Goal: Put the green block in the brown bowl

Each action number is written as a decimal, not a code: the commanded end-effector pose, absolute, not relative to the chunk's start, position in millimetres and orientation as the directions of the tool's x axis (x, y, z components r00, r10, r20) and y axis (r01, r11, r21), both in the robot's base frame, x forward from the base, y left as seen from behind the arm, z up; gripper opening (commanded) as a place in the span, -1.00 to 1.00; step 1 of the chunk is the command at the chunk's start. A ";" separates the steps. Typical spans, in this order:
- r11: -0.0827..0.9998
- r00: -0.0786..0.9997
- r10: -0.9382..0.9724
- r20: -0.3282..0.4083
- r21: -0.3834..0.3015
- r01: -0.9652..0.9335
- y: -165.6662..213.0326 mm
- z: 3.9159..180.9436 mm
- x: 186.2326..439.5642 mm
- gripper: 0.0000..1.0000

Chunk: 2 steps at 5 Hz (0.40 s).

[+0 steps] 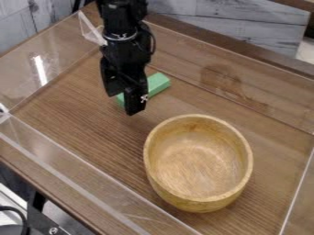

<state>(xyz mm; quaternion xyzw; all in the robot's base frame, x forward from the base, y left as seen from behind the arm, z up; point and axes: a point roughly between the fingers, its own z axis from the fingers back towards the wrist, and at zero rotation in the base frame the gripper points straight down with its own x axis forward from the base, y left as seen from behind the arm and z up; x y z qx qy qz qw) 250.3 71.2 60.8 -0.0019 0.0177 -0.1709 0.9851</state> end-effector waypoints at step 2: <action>0.939 0.938 -0.344 0.038 0.023 0.343 76.1 68.1 269.3 1.00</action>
